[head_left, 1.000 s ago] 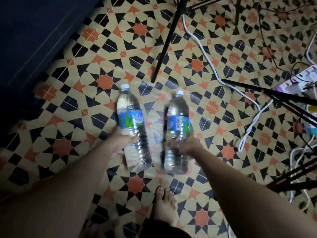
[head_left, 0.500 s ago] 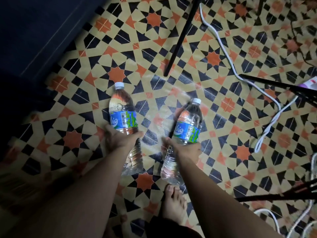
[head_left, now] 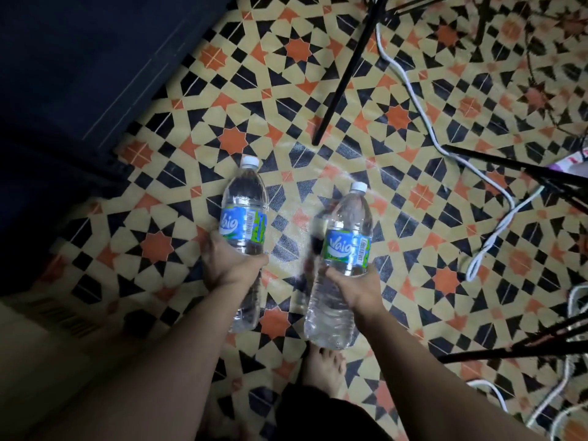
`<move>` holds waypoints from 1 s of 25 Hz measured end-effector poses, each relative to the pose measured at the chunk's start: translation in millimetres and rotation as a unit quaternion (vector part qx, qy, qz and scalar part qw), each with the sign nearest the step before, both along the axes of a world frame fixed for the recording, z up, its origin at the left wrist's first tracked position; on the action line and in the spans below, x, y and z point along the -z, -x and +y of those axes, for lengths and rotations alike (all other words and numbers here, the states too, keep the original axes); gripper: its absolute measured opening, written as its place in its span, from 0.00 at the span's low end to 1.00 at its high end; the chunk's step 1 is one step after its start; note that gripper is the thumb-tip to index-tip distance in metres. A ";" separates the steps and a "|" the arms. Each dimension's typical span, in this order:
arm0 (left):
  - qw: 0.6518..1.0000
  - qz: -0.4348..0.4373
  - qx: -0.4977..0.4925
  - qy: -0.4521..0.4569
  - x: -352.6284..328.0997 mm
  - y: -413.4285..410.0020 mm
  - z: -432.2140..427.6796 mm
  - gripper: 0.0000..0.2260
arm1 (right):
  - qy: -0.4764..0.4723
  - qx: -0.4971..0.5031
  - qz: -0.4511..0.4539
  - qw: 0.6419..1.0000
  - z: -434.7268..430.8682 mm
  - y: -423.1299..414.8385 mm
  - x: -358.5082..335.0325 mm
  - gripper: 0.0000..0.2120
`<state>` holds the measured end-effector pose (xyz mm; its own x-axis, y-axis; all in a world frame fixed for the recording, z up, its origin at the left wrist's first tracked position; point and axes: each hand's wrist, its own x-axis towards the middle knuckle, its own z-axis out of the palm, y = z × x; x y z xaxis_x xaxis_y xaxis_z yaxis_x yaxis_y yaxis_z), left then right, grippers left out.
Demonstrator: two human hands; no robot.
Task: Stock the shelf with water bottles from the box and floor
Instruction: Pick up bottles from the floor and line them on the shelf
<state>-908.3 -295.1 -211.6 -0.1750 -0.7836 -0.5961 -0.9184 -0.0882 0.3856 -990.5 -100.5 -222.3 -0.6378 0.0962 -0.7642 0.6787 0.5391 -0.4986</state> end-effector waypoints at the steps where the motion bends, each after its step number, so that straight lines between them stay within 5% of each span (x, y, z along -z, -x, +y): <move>1: 1.000 0.009 0.006 0.008 -17.0 -6.8 3.4 0.38 | 0.022 -0.019 0.000 1.000 0.0 -3.9 -17.8 0.28; 4: 0.998 0.049 0.001 0.025 -85.1 -29.2 10.6 0.37 | 0.079 -0.053 0.012 0.995 -5.8 -15.8 -79.1 0.18; 14: 0.964 0.186 -0.119 0.149 -381.3 -121.4 -22.3 0.34 | 0.222 -0.224 0.023 0.949 -67.8 -62.4 -355.2 0.27; 20: 0.910 0.238 -0.198 0.275 -567.4 -198.0 -46.1 0.30 | 0.322 -0.338 0.068 0.882 -136.3 -120.9 -520.9 0.47; 25: 0.860 0.253 -0.250 0.366 -683.1 -280.9 -48.3 0.35 | 0.418 -0.419 0.086 0.802 -184.0 -194.8 -646.8 0.39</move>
